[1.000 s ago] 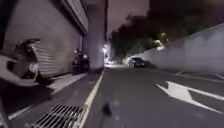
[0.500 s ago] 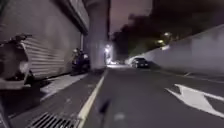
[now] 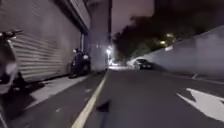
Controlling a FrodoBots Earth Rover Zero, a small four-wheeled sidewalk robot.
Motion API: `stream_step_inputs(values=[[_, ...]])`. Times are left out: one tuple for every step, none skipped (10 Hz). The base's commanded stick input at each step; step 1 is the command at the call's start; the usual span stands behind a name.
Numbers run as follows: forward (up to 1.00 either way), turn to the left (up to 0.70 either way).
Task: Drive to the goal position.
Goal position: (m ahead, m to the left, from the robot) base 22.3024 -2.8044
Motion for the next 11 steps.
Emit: stream_step_inputs(values=[[0.7, 0.0], [0.7, 0.0], [0.7, 0.0], [0.7, 0.0], [0.7, 0.0], [0.7, 0.0], [0.7, 0.0], [0.7, 0.0], [0.7, -0.04], [0.7, -0.11], [0.7, -0.01]])
